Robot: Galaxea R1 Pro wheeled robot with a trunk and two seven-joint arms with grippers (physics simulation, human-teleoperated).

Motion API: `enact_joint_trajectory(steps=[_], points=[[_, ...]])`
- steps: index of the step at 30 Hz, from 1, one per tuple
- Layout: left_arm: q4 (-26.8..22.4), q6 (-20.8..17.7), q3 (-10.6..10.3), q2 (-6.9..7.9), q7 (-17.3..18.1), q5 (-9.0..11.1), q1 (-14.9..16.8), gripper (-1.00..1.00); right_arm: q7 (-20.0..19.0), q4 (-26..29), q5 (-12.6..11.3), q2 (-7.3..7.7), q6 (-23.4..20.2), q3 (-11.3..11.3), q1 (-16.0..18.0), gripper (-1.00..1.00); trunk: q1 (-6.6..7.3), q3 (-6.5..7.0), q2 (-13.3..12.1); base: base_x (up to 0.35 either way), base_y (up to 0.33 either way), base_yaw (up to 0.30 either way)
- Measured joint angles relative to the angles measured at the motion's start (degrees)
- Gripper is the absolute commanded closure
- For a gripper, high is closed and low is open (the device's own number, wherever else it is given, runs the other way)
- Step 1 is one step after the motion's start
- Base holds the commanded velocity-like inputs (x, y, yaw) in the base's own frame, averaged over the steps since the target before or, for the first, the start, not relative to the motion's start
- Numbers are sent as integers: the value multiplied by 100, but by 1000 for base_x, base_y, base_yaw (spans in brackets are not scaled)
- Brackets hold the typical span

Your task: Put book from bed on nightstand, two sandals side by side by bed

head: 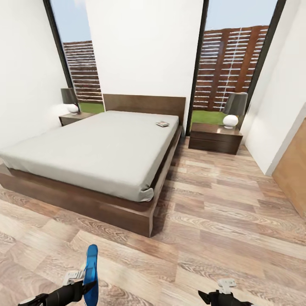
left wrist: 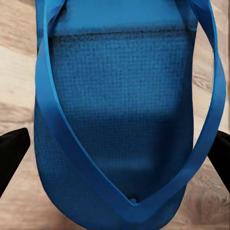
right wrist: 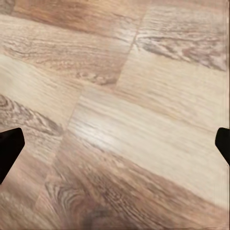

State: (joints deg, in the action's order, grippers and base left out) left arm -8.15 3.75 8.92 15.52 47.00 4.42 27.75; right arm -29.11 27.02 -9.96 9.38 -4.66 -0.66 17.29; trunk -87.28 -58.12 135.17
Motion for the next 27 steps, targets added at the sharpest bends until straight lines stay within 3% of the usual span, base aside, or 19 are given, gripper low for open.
enact_joint_trajectory(steps=[14,27], points=[[0,0,1,0,3,-1,0,100,-5,0,0,0,4,-6,1,-100,1,0,0,12,0,-277],[0,0,1,6,3,0,0,100,-9,0,0,0,5,-6,0,-100,3,0,0,213,0,-279]])
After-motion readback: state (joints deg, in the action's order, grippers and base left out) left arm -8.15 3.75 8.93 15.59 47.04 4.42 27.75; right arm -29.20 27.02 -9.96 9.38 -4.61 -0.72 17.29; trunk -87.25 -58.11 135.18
